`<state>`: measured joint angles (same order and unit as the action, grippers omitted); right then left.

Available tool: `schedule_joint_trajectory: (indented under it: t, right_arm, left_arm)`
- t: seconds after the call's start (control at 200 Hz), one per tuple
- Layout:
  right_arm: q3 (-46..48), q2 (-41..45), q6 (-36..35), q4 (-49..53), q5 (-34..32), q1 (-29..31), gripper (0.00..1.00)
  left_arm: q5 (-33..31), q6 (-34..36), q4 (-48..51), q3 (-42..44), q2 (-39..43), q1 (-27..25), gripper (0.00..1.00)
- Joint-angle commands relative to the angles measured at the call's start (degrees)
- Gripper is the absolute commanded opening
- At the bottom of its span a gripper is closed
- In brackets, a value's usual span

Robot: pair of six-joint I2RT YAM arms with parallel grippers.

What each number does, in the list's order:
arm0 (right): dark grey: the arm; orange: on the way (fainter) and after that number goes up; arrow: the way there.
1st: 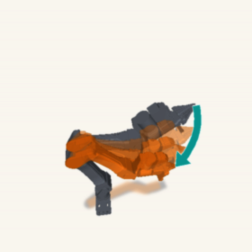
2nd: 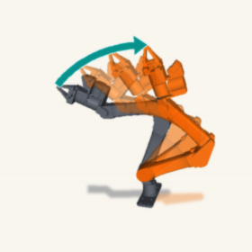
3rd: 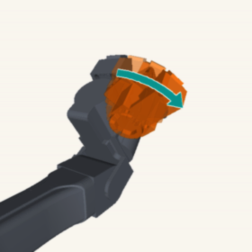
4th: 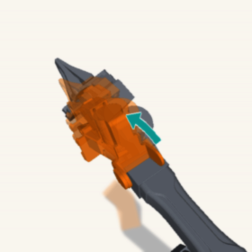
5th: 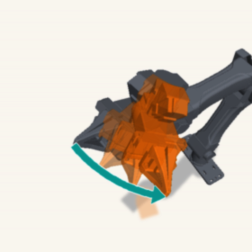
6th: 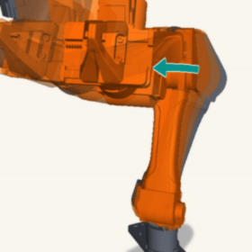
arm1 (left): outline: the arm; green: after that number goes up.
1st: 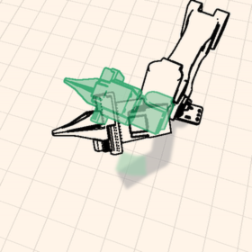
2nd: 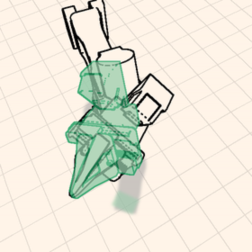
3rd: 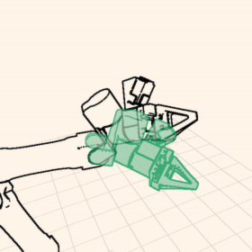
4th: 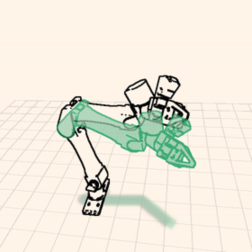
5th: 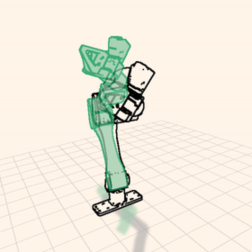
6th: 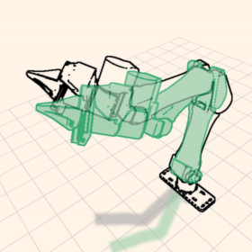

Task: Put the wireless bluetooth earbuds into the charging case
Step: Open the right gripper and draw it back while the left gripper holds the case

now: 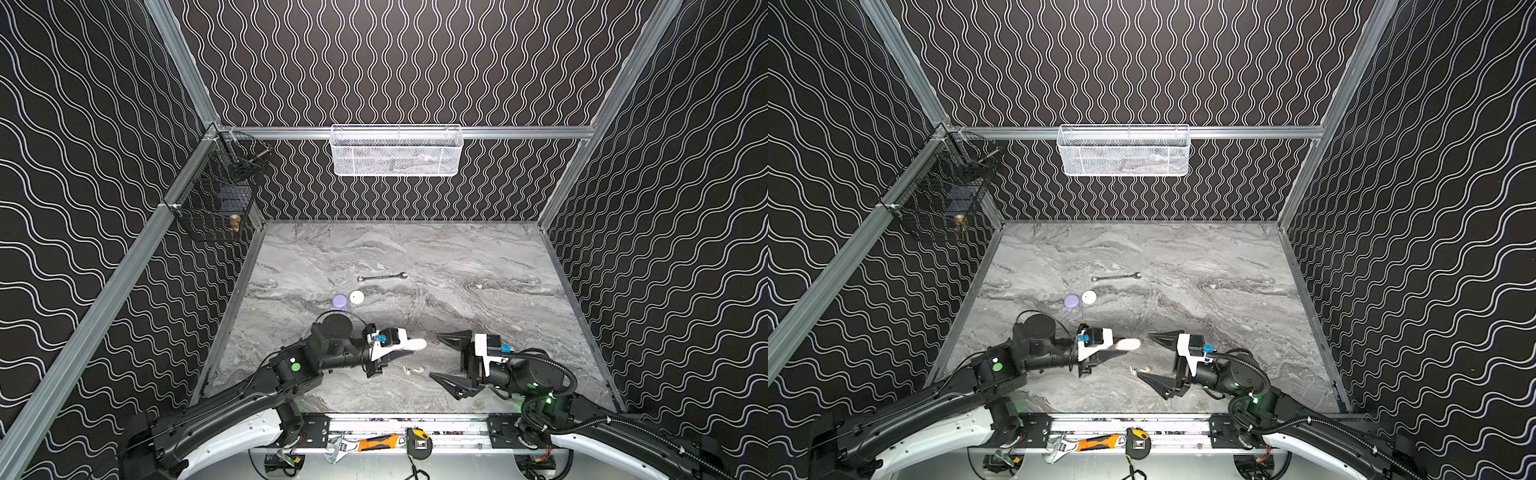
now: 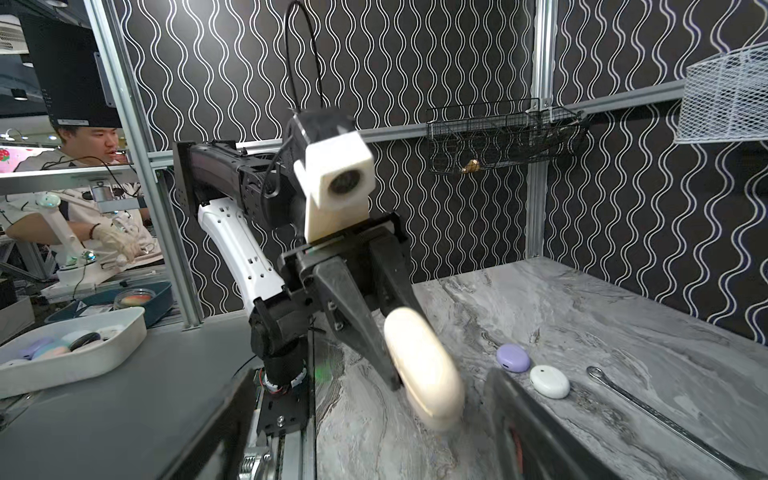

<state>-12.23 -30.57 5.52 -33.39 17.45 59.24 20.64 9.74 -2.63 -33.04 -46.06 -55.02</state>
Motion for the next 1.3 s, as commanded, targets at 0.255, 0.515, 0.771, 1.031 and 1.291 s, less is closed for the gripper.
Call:
schedule_joint_trajectory:
  t: [0.255,0.515,0.771,1.031,1.291]
  right_arm:
    - [-10.74,-10.54,-2.97,9.21,-13.50,8.34,0.82]
    - [-11.92,-11.77,-3.66,12.60,-12.20,8.34,0.71]
    - [-12.47,-14.34,-1.79,10.93,-16.97,8.34,0.56]
    - [-12.99,-14.31,0.62,10.36,-21.38,8.34,0.51]
    - [-16.28,-15.34,8.03,14.75,-26.85,8.34,0.61]
  left_arm:
    - [10.49,-15.97,-5.20,5.64,2.68,0.08,0.00]
    - [12.02,-13.17,-0.02,6.17,7.82,0.09,0.00]
    - [14.39,-11.85,2.97,5.39,9.19,0.09,0.00]
    - [13.88,-11.93,3.21,6.31,12.24,0.08,0.00]
    - [13.80,-14.30,-1.98,9.67,12.80,0.09,0.00]
